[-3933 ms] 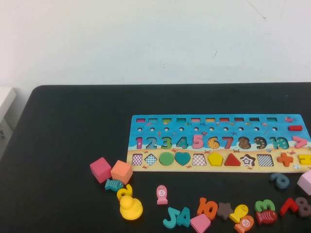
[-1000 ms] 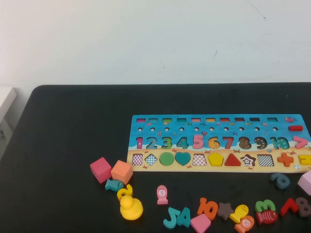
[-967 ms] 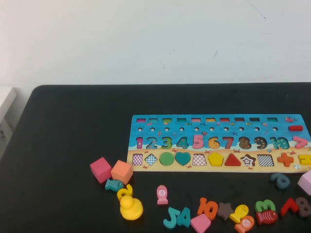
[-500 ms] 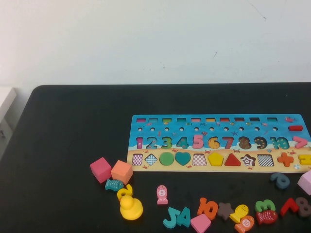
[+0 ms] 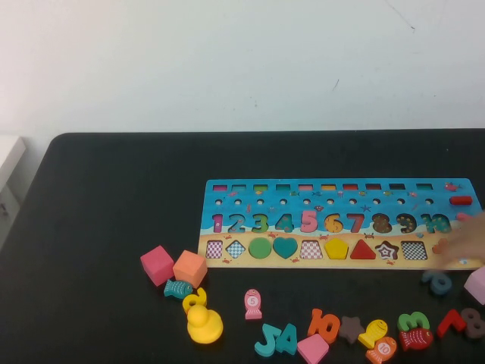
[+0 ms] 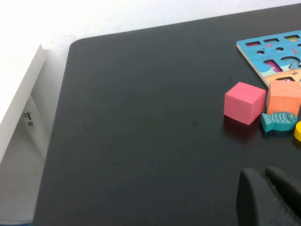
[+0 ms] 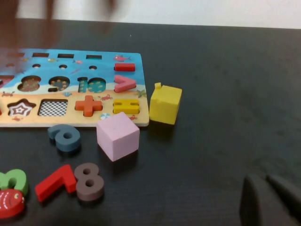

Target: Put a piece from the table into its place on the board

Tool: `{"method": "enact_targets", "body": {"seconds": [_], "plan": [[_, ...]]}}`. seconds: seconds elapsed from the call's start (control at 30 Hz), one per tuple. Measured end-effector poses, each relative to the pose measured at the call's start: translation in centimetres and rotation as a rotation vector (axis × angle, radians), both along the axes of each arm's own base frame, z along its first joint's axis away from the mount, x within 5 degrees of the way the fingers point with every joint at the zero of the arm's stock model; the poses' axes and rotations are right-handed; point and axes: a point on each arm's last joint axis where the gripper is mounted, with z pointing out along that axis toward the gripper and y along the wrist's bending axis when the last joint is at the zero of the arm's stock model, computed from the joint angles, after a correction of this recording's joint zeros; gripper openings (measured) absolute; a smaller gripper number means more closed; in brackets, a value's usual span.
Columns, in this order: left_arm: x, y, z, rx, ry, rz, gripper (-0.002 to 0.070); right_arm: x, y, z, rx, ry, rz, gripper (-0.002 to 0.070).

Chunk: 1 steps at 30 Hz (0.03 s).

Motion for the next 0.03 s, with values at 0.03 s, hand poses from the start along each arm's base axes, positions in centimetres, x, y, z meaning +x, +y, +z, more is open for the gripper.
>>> {"method": "enact_targets", "body": {"seconds": [0.03], "plan": [[0.00, 0.00, 0.00, 0.000, 0.000, 0.000, -0.0002, 0.00, 0.00, 0.00, 0.000, 0.000, 0.000, 0.0019]]}}
